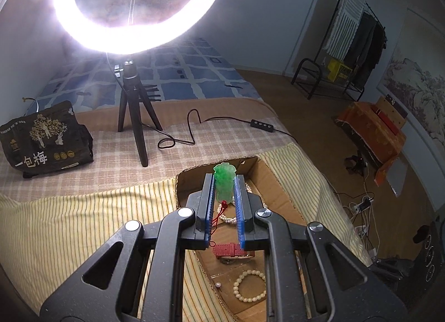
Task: Organize jewelry
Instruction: 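Carry the jade pendant with the left tool while the right tool carries the earring to the box, then open the left tool releasing the pendant while the right tool releases the earring into the box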
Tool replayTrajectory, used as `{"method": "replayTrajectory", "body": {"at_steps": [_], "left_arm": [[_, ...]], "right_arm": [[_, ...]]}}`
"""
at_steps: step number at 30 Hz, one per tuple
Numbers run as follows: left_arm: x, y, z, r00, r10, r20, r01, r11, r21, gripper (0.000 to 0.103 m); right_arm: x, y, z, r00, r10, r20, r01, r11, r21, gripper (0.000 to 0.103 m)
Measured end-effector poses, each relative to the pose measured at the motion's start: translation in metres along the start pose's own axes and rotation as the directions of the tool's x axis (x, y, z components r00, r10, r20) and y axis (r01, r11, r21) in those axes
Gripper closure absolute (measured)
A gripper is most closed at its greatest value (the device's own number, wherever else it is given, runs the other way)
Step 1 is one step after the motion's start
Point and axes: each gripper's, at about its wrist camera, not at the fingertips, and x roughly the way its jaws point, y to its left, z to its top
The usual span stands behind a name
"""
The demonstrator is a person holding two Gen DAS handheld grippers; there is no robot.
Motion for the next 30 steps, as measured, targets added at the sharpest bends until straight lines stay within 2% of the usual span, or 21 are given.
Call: {"method": "replayTrajectory", "body": {"at_steps": [12,13,14,15,16,18,19,20,21,22,24,26,30], "left_arm": [[0.011,-0.004,-0.003,1.000,0.015,-0.019,-0.015,1.000,0.012,0.091],[0.011,-0.004,-0.003,1.000,0.015,-0.021,-0.015,1.000,0.012,0.091],[0.012,-0.004,-0.004,1.000,0.015,-0.026,-0.014,1.000,0.014,0.091],[0.013,-0.005,-0.005,0.999,0.015,-0.031,-0.015,1.000,0.015,0.091],[0.013,-0.005,-0.005,0.999,0.019,-0.036,-0.019,1.000,0.019,0.091],[0.016,-0.005,-0.007,0.999,0.026,-0.044,-0.025,0.999,0.023,0.089],[0.016,-0.005,-0.007,0.999,0.025,-0.047,-0.024,0.999,0.023,0.078],[0.016,-0.004,-0.008,0.999,0.022,-0.049,-0.021,1.000,0.020,0.070],[0.016,-0.003,-0.008,0.999,0.019,-0.046,-0.019,1.000,0.016,0.054],[0.015,-0.003,-0.009,0.999,0.018,-0.037,-0.017,1.000,0.015,0.047],[0.013,-0.002,-0.010,0.999,0.021,-0.024,-0.021,1.000,0.018,0.046],[0.014,-0.003,-0.010,0.999,0.025,-0.031,-0.025,0.999,0.023,0.045],[0.015,-0.003,-0.012,0.999,0.030,-0.036,-0.029,0.999,0.033,0.045]], "right_arm": [[0.014,-0.001,-0.001,1.000,0.016,-0.026,-0.016,1.000,0.010,0.094],[0.015,-0.001,-0.002,1.000,0.017,-0.027,-0.016,1.000,0.009,0.088],[0.016,0.000,-0.002,1.000,0.015,-0.026,-0.015,1.000,0.008,0.076],[0.016,0.001,-0.002,1.000,0.009,-0.022,-0.009,1.000,0.005,0.072],[0.017,0.002,-0.002,1.000,0.005,-0.020,-0.005,1.000,0.003,0.068],[0.018,0.003,-0.003,1.000,-0.001,-0.023,0.001,1.000,0.000,0.066],[0.019,0.003,-0.003,1.000,-0.003,-0.025,0.003,1.000,0.000,0.057],[0.020,0.003,-0.003,1.000,-0.007,-0.025,0.007,1.000,0.001,0.043],[0.020,0.003,-0.003,1.000,-0.013,-0.021,0.013,1.000,0.001,0.036],[0.020,0.003,-0.004,1.000,-0.020,-0.011,0.020,1.000,0.000,0.029],[0.019,0.003,-0.004,1.000,-0.029,-0.001,0.029,1.000,0.001,0.026],[0.019,0.003,-0.004,1.000,-0.030,-0.002,0.030,1.000,0.004,0.017],[0.020,0.004,-0.004,0.999,-0.040,0.002,0.040,0.999,0.007,0.011]]}}
